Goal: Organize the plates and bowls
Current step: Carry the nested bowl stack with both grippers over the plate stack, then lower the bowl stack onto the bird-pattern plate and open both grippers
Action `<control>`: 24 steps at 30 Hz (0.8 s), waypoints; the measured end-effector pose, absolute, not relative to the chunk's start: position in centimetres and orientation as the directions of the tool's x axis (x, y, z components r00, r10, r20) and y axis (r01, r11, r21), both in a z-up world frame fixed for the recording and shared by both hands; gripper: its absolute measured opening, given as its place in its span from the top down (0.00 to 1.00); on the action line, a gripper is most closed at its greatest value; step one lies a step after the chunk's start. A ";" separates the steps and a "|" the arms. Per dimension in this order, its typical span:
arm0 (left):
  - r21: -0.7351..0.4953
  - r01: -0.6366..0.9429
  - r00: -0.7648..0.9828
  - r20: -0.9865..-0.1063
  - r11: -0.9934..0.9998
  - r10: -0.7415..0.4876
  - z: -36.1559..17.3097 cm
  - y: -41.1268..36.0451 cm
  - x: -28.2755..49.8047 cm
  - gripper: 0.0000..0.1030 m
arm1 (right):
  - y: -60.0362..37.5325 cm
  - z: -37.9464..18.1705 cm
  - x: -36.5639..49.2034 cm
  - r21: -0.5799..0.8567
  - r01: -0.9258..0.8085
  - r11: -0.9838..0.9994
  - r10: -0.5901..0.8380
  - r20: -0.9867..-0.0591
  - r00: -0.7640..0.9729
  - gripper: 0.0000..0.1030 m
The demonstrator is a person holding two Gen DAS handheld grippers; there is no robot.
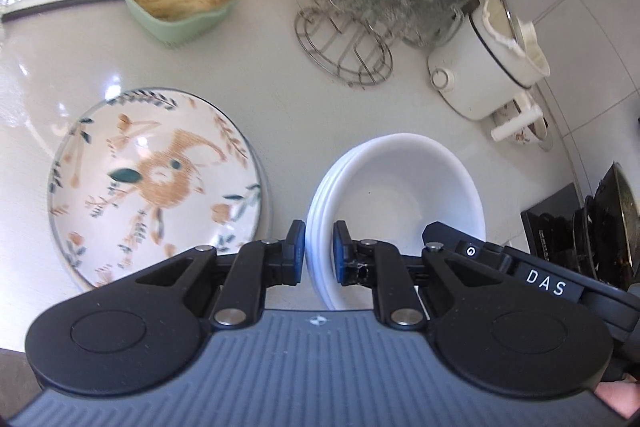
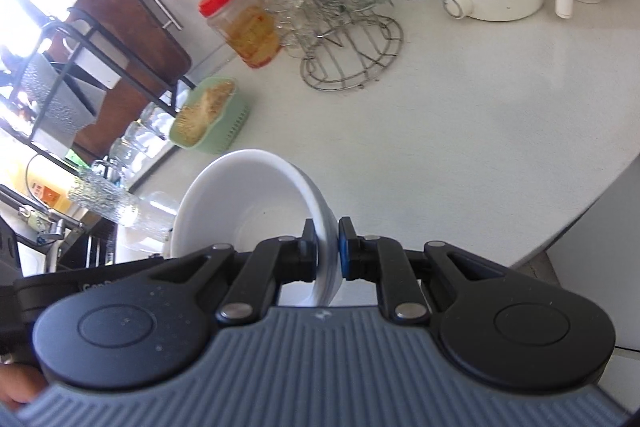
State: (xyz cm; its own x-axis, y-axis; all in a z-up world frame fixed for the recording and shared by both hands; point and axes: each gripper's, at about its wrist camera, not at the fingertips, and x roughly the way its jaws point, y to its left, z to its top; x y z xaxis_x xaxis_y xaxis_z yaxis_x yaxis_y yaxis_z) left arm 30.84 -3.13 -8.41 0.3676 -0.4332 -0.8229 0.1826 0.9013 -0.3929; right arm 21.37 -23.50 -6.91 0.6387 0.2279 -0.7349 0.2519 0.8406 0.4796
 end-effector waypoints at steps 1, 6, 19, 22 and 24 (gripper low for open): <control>-0.396 0.177 0.371 -0.821 0.901 -0.434 -8.3 -2.6 31.1 0.83 | -23.0 -6.8 21.5 0.481 0.248 0.841 0.231 -0.733 0.640 0.87; -0.406 0.152 0.391 -0.813 0.901 -0.432 -8.0 0.4 31.8 0.83 | -20.2 -6.7 22.5 0.493 0.231 0.839 0.251 -0.727 0.640 0.87; -0.429 0.047 0.396 -0.821 0.902 -0.411 -10.5 8.5 34.8 0.83 | -13.7 -9.3 27.6 0.498 0.146 0.855 0.336 -0.745 0.576 0.87; -0.434 0.027 0.396 -0.822 0.901 -0.408 -11.2 9.4 35.6 0.83 | -12.7 -9.9 28.7 0.477 0.124 0.870 0.335 -0.757 0.561 0.87; -0.433 0.025 0.395 -0.824 0.901 -0.407 -11.7 9.8 35.9 0.83 | -12.3 -10.2 29.1 0.464 0.118 0.878 0.330 -0.765 0.553 0.87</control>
